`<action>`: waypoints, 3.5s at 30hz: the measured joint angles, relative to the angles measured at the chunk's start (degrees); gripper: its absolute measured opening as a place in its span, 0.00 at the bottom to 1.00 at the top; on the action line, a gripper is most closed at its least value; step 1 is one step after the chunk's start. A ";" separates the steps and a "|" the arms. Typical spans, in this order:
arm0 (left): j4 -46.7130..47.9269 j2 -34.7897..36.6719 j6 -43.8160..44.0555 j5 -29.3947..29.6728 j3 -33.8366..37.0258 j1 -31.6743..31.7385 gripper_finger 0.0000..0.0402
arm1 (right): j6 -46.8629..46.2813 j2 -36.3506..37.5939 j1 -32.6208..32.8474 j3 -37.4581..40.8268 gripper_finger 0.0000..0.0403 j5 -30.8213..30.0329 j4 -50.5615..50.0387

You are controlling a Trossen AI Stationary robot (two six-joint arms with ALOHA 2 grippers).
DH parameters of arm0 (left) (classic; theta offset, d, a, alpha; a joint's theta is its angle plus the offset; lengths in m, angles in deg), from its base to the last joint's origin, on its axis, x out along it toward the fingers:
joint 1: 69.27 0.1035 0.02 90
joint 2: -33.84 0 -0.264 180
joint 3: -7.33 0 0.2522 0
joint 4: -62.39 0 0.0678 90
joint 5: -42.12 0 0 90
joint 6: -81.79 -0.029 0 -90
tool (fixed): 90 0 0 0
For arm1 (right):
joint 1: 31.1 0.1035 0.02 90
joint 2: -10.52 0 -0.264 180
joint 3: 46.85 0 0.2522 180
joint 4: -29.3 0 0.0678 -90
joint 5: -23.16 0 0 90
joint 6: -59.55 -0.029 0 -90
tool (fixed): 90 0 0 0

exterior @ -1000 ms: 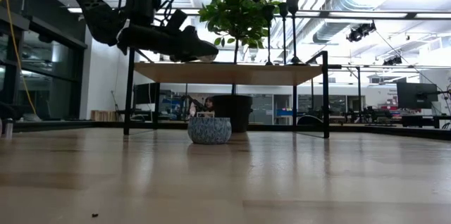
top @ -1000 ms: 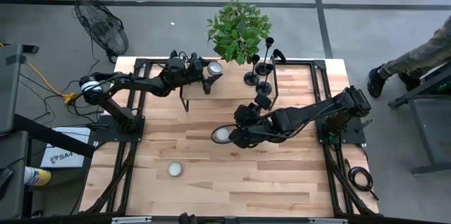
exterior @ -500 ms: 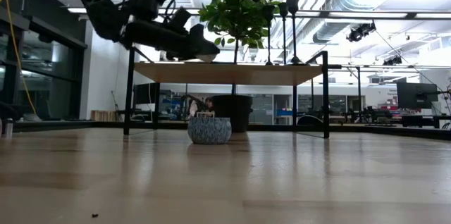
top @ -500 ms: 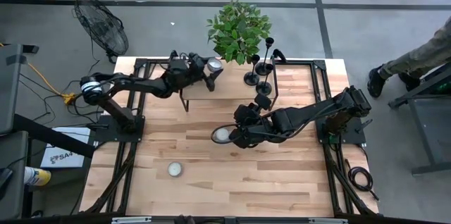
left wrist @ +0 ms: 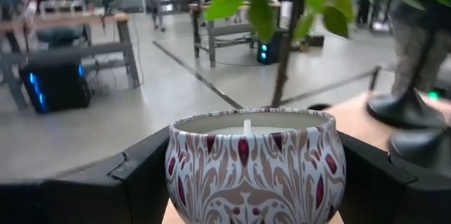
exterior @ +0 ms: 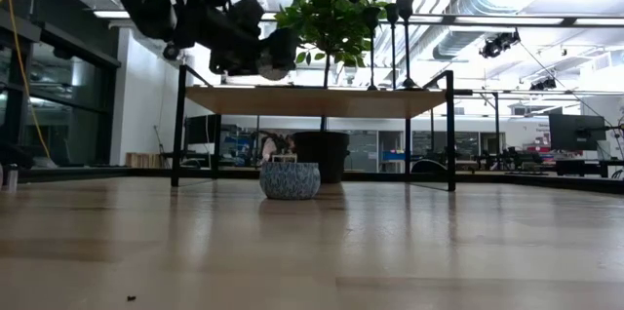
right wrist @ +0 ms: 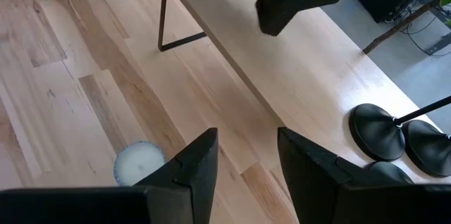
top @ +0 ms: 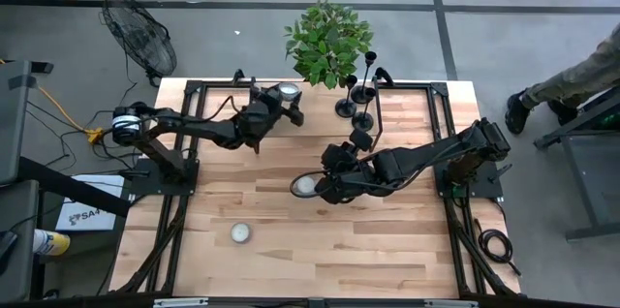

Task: Pick & Place candle stick holders
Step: Put the white scented candle on the shelf

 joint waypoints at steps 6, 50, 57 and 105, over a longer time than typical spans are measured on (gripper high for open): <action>-1.62 -3.27 6.36 2.31 -1.80 0.42 0.75 | 0.21 0.00 0.02 0.00 0.35 -0.17 0.78; 12.90 -11.59 17.49 7.05 -11.41 1.33 0.75 | 0.24 0.00 0.01 0.00 0.35 0.02 0.60; 13.55 -11.59 17.15 7.00 -11.43 1.31 0.76 | 0.23 0.00 0.01 0.00 0.35 0.48 0.58; 22.79 -6.39 12.60 3.52 -11.23 0.71 0.93 | -2.99 0.00 0.00 0.00 0.35 2.52 -0.89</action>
